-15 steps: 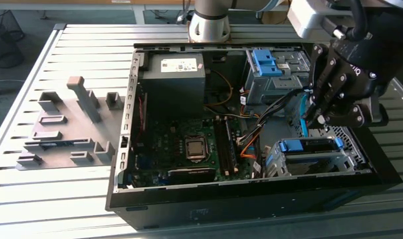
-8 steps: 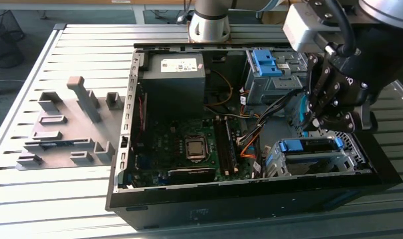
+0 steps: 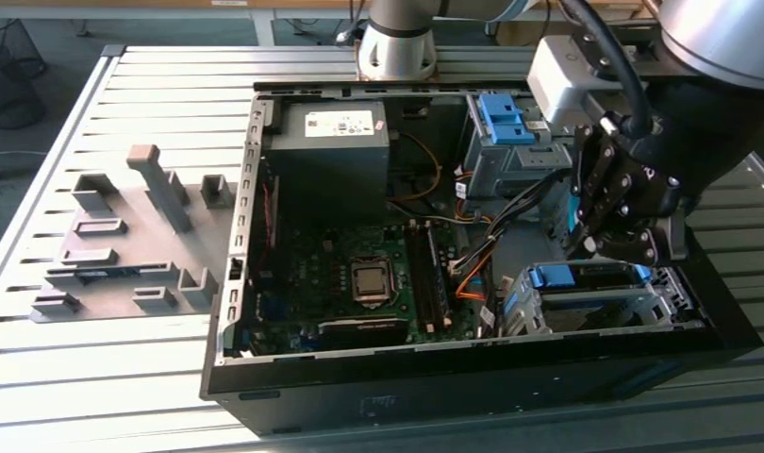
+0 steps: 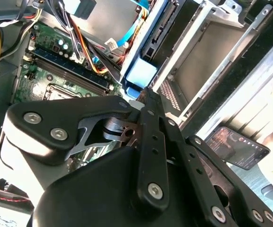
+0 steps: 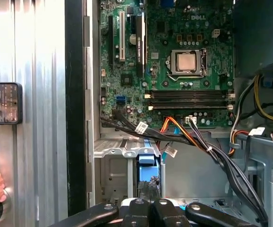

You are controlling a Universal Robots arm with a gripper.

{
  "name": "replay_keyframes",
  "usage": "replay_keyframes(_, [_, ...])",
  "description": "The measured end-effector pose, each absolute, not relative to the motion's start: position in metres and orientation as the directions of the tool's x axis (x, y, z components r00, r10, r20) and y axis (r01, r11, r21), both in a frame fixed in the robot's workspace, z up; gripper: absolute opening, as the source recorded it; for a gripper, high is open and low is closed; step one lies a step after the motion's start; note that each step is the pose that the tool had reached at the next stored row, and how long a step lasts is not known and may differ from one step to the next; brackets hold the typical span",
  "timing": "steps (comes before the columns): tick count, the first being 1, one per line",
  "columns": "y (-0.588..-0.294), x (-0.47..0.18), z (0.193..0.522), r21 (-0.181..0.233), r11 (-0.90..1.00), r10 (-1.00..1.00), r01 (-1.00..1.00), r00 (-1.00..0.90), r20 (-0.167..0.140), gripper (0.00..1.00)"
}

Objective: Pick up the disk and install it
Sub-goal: 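Insert the disk into the insertion slot, then insert the first disk wire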

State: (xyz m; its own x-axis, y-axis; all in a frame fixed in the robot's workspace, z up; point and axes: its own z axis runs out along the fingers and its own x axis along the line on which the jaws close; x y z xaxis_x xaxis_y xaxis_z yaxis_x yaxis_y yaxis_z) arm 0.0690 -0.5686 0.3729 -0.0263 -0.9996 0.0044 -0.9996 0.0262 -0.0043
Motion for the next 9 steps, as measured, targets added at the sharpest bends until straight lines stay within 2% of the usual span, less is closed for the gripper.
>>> replay_keyframes(9, [-0.5686, 0.0690, 0.3683, -0.004, 0.025, -1.000, -1.000, -0.025, 0.004, 0.11])
